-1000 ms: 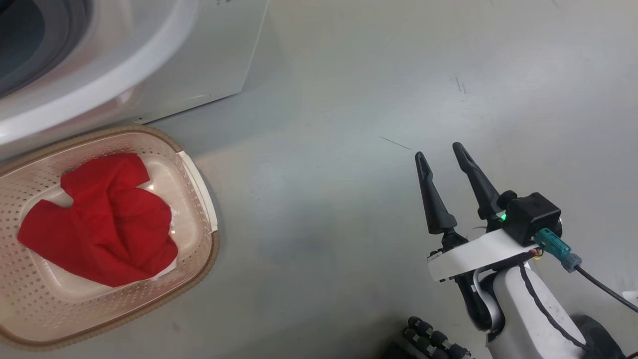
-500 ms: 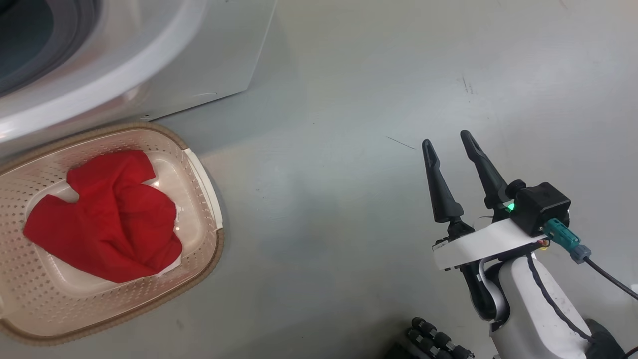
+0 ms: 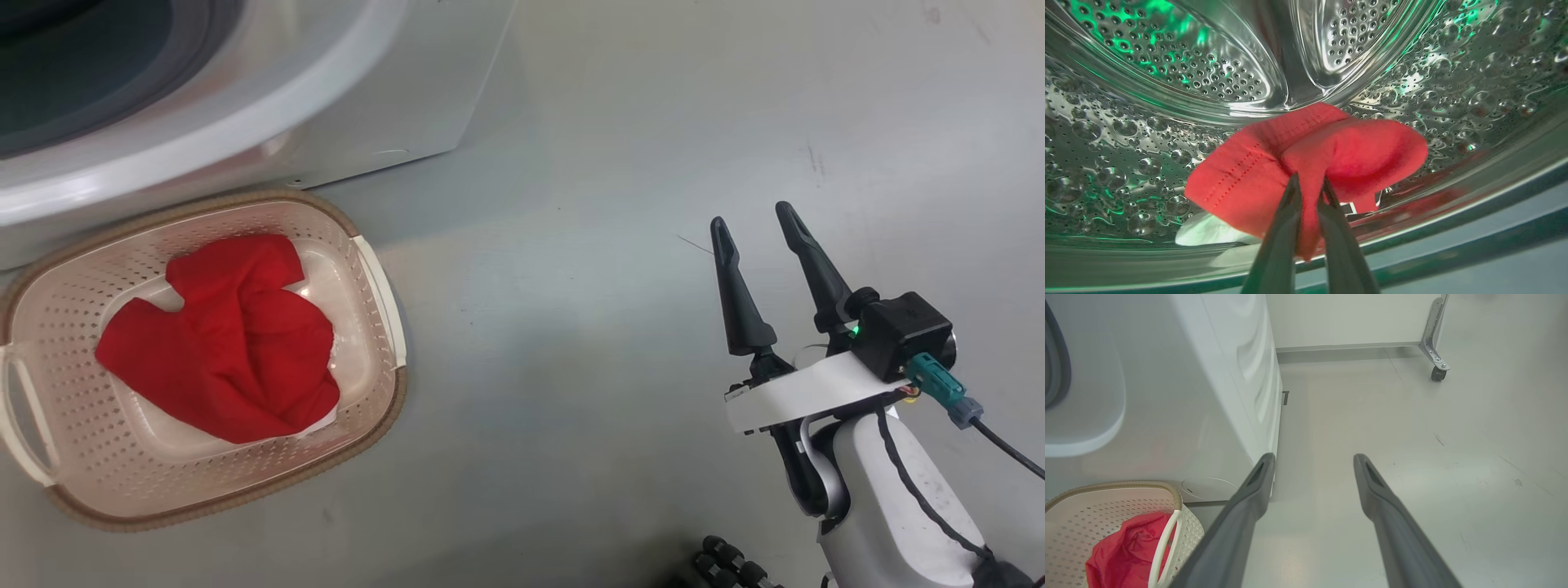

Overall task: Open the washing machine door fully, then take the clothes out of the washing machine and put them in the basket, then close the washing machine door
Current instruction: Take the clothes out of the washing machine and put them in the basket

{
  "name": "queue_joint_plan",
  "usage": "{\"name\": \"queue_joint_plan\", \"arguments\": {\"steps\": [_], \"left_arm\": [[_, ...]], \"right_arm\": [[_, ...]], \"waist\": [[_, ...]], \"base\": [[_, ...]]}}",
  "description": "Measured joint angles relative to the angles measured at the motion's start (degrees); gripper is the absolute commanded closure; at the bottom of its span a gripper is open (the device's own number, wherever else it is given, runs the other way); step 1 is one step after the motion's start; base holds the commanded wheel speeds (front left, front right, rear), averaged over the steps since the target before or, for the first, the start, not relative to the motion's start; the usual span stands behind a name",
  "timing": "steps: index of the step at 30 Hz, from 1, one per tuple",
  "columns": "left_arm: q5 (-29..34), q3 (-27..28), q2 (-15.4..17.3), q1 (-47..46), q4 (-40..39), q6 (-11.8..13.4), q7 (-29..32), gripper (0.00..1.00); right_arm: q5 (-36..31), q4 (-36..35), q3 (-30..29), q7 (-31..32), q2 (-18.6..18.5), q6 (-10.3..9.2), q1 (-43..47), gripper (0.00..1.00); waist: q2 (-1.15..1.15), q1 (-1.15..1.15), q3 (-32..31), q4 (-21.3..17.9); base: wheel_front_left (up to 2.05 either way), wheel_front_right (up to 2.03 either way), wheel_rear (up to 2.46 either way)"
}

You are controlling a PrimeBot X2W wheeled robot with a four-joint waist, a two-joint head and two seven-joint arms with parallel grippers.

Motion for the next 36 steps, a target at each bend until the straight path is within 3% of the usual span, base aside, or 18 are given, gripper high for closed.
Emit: {"name": "queue_joint_plan", "arguments": {"steps": [13, 27, 36], "left_arm": [[0.0, -1.8, -7.0, 8.4, -7.3, 1.1, -13.5, 1.0], [0.1, -2.9, -12.6, 23.0, -11.5, 4.5, -25.1, 1.0], [0.0, -4.6, -15.9, 33.2, -12.7, 5.1, -28.7, 1.0]], "right_arm": [[-1.2, -0.1, -1.8, 0.0, -2.1, -0.25, 0.0, 0.0], [-2.2, 0.8, -2.1, -0.1, -3.6, -0.34, 2.7, 0.0], [-2.6, 2.1, -2.2, -0.1, -3.8, -0.78, 6.1, 0.0]], "waist": [[0.0, 0.0, -2.7, 5.1], [0.0, 0.0, -8.9, 10.2], [0.0, 0.0, -14.7, 12.5]], "base": [[0.0, 0.0, 0.0], [0.0, 0.0, 0.0], [0.0, 0.0, 0.0]]}}
